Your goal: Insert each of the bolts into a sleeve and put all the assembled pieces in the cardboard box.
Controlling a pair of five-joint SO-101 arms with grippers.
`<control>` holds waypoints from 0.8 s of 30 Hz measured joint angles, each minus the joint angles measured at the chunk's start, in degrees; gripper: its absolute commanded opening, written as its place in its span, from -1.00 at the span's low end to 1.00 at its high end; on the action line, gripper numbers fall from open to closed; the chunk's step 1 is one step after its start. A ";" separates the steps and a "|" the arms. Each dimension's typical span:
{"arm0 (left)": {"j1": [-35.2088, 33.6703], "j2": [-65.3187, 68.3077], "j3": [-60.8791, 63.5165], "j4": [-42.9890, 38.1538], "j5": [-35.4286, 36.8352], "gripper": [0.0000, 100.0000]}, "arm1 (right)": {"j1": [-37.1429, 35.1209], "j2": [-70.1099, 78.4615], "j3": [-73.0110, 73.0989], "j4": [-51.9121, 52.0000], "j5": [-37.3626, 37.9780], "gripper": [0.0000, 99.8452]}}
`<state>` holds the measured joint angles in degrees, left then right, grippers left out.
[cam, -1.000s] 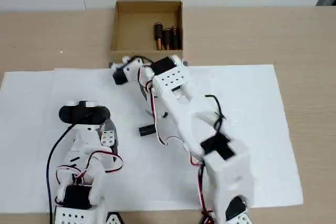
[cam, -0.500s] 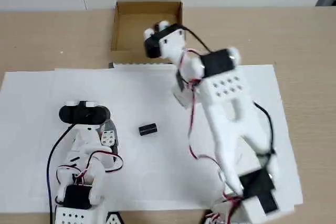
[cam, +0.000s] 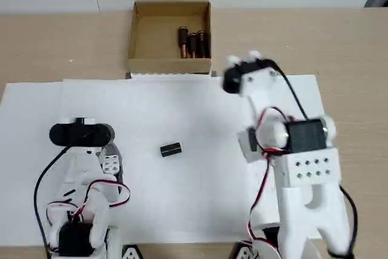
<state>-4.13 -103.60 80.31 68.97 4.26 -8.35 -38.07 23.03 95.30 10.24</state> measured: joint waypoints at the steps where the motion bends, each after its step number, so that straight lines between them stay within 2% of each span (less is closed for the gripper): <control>1: 0.00 0.00 -0.62 0.62 -0.09 -0.99 | 1.23 -1.05 2.11 -0.44 0.00 -0.98; 5: 0.00 0.88 -3.08 1.58 -0.53 -0.99 | 4.84 -5.10 8.00 -1.67 0.00 -0.98; 8: 0.00 6.59 -6.68 1.58 -0.44 -0.99 | 6.24 -7.38 10.11 -1.85 -0.18 -0.98; 15: -0.35 30.33 -23.38 5.63 5.71 -0.99 | 8.26 -11.96 12.48 -2.20 -1.32 -0.99; 24: -6.33 60.66 -37.54 8.79 15.12 -0.99 | 13.10 -15.47 12.57 -2.20 -7.03 -0.99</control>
<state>-10.46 -42.95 42.77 77.76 19.38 4.75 -53.54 35.60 93.10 3.21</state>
